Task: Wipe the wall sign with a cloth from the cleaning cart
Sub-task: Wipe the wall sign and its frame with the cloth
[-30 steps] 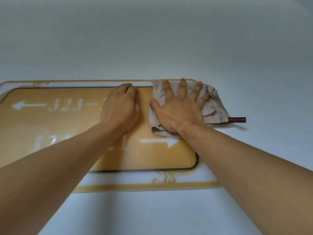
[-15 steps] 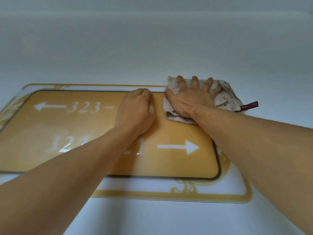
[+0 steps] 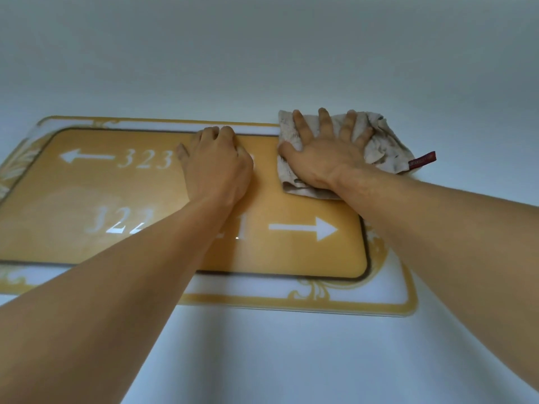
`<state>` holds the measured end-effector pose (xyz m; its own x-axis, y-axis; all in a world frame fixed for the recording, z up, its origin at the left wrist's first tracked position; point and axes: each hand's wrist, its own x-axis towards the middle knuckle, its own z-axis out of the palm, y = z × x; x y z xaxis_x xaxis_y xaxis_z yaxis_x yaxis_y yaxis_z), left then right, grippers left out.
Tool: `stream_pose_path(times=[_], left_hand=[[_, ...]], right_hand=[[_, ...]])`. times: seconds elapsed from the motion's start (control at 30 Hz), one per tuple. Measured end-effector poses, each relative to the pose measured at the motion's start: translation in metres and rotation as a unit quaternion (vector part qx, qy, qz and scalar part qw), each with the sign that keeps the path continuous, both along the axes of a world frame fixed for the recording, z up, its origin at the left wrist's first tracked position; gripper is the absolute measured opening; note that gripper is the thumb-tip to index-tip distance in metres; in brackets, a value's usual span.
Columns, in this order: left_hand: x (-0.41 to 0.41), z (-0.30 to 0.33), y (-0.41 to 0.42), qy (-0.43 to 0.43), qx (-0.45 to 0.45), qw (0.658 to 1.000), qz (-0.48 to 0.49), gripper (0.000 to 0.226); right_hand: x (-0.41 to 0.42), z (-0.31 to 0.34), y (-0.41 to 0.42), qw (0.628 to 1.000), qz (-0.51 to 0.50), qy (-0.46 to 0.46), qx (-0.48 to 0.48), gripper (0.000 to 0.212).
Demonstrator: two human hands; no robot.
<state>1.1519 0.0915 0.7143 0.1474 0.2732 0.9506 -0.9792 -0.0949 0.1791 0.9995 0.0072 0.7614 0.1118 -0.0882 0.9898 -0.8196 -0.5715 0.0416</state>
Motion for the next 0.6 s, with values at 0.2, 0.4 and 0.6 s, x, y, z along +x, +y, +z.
stream_pose_path(times=[0.2, 0.4, 0.6], left_hand=[[0.006, -0.01, -0.002, -0.02, 0.013, 1.0, 0.001, 0.052], [0.01, -0.027, -0.003, -0.038, 0.024, 0.999, 0.009, 0.06], [0.016, -0.051, 0.002, -0.058, 0.064, 0.996, 0.021, 0.062]], right_hand=[[0.007, -0.017, 0.0, 1.0, 0.001, 0.022, -0.018, 0.077], [0.017, -0.044, 0.004, 0.998, 0.007, 0.043, -0.037, 0.075], [0.028, -0.084, 0.012, 0.997, 0.003, 0.05, -0.051, 0.072]])
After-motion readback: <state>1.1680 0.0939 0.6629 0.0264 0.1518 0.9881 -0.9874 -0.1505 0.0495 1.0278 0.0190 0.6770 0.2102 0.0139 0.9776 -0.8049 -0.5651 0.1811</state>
